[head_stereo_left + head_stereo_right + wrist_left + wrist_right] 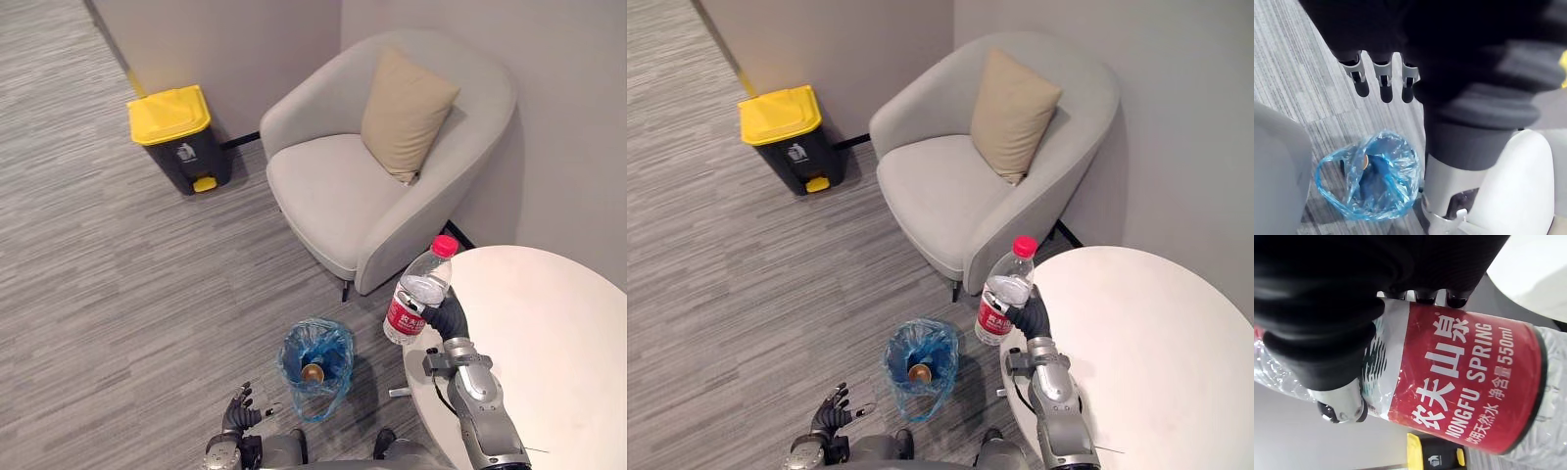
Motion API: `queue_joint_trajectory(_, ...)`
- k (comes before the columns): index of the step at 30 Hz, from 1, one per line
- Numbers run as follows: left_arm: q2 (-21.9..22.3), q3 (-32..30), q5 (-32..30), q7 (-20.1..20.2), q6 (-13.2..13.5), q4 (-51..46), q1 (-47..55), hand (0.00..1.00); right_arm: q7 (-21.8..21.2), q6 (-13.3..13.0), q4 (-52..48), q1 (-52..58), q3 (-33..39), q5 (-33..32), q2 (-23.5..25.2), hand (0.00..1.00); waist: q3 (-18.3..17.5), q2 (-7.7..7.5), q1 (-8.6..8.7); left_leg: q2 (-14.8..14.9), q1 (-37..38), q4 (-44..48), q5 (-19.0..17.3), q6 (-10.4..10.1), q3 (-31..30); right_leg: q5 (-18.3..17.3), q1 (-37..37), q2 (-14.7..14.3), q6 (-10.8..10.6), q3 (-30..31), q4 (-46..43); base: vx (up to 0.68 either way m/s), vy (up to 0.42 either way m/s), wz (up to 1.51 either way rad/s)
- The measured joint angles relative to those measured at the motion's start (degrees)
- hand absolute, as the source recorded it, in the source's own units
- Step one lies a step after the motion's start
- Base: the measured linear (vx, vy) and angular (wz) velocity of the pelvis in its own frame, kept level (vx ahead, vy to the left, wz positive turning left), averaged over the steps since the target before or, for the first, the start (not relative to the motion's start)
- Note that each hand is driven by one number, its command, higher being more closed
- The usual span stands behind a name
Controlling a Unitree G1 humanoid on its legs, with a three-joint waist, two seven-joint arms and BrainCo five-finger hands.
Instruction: Gather rubbish on tea table into small bin, then transfer packed bag to large trash can.
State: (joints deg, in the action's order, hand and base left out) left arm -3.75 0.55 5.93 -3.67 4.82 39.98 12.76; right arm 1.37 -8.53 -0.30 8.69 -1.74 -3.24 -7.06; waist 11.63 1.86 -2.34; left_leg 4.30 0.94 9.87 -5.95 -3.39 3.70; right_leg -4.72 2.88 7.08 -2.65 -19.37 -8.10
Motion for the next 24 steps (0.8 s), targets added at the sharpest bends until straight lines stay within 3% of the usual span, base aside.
queue_joint_trajectory(5,-0.1,0.0,0.0,-0.1,0.1,-0.1,-0.6,0.00,0.4,0.0,1.1,-2.4,-1.6,0.7,-1.7,1.00,1.2,0.11,-0.12,-1.2,-5.8,1.0,2.7,-0.3,-4.3,-0.8,-2.7,0.6,0.7,-4.8,-2.3,-0.18,-0.023,0.58)
queue_joint_trajectory(8,-0.8,1.4,-0.1,-0.2,0.2,-0.2,-2.1,0.00,1.3,-0.1,1.8,-4.9,-2.2,1.7,-3.7,1.00,3.2,0.85,-0.03,-2.1,-10.2,-0.1,5.3,-0.2,-5.3,-4.1,-8.1,3.8,1.4,-8.7,-8.8,-0.24,-0.003,0.85)
queue_joint_trajectory(10,-1.1,1.5,0.0,-0.2,0.4,-0.2,-3.1,0.00,1.8,0.0,2.5,-6.4,-3.0,2.0,-4.4,1.00,5.0,1.13,-0.21,-2.1,-11.9,-0.7,5.2,0.2,-4.3,-5.2,-9.6,5.1,0.8,-10.0,-11.4,-0.29,-0.004,0.65)
queue_joint_trajectory(16,-1.3,1.4,0.1,-0.3,0.8,-1.3,-5.2,0.00,2.3,-0.1,4.3,-14.9,-9.0,4.5,-5.5,1.00,8.7,1.63,-0.34,-1.3,-18.0,0.2,5.6,0.3,1.4,-5.1,-18.1,7.1,0.7,-6.8,-15.7,-0.16,0.024,0.04)
queue_joint_trajectory(24,-2.5,1.8,0.1,-0.7,1.3,-2.0,-9.1,0.00,4.8,0.0,11.8,-25.0,-11.0,8.4,-10.8,1.00,12.2,2.92,-0.29,-1.3,-29.8,9.2,6.5,1.8,2.3,-4.6,-28.6,9.2,0.7,-5.5,-22.6,-0.02,0.016,0.00)
